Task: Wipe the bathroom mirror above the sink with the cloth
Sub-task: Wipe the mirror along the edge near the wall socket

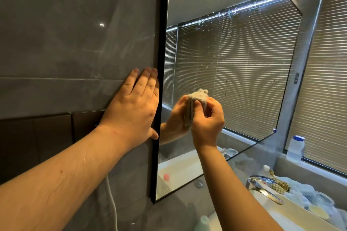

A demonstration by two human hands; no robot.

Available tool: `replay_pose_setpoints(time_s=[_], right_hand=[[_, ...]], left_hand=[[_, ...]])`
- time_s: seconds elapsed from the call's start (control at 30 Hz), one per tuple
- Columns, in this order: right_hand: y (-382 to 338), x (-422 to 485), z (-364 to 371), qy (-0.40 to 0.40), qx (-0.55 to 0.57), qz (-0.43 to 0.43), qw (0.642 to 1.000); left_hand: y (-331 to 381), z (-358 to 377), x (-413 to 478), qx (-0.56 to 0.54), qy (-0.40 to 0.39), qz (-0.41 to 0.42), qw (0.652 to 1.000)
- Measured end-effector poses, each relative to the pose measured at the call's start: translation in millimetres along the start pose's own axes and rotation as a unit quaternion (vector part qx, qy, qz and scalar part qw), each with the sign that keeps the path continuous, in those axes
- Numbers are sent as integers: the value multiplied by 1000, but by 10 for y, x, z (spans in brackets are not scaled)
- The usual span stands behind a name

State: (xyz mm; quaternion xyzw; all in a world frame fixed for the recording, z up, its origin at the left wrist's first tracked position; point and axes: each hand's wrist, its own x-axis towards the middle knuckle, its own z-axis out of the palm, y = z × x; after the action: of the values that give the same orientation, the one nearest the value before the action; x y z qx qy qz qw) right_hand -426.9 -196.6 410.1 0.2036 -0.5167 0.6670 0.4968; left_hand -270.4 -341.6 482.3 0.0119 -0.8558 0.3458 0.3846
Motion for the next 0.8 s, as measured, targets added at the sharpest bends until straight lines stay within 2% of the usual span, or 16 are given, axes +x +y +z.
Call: replay_pose_setpoints(time_s=[0.1,0.2,0.63,0.8], right_hand=[[-161,-114,123,-18,15,-50,998],[-249,-125,191,-27,27,-61,997],[-27,581,30,45,-52,46,997],[37,707,-31,56,-67,63,994]], left_hand=[[-4,12,-3,-1,0,-1,1000],[-3,22,-5,-2,2,1,1000],[0,30,-2,-8,6,1,1000],[3,45,-1,-10,5,3,1000]])
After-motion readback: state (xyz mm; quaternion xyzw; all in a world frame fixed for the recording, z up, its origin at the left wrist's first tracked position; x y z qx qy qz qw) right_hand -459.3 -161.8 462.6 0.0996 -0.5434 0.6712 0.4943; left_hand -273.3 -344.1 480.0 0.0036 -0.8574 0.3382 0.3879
